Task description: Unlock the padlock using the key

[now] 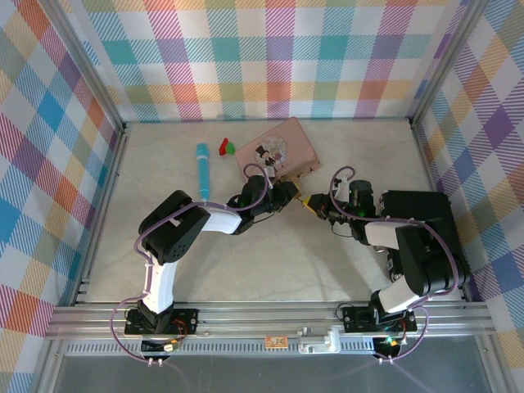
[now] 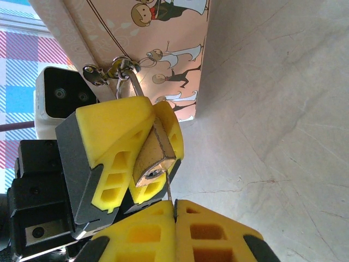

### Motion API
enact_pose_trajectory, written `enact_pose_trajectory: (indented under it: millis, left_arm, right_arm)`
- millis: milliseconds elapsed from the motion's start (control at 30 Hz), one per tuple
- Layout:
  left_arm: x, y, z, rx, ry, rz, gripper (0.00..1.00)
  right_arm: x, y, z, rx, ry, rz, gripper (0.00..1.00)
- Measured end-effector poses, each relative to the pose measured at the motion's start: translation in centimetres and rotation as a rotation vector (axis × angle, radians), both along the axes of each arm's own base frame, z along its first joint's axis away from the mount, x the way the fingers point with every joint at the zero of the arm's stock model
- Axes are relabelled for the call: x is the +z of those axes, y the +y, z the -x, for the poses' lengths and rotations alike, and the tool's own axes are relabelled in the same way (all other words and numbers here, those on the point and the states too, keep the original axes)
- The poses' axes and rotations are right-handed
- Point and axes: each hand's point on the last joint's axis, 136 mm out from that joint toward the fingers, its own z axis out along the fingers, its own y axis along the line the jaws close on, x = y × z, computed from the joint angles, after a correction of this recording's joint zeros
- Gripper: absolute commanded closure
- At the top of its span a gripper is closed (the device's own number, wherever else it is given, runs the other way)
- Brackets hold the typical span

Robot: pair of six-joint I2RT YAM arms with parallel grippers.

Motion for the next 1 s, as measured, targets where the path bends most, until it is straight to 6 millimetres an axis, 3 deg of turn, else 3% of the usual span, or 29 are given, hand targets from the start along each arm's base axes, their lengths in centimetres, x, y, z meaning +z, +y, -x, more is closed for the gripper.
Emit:
enact_pose_trajectory:
  millis: [500, 1000]
  left_arm:
    - [-0.2, 0.6, -0.6, 0.05, -0.009, -0.014, 1.0]
    - [-0.2, 0.7, -0.6, 0.054, -0.014, -0.012, 1.0]
  right_arm:
    - [-0.3, 0.0, 0.8, -0.004, 0.012, -0.012, 1.0]
    - [1.0, -0.1, -0.1, -0.037, -0.035, -0.04, 1.0]
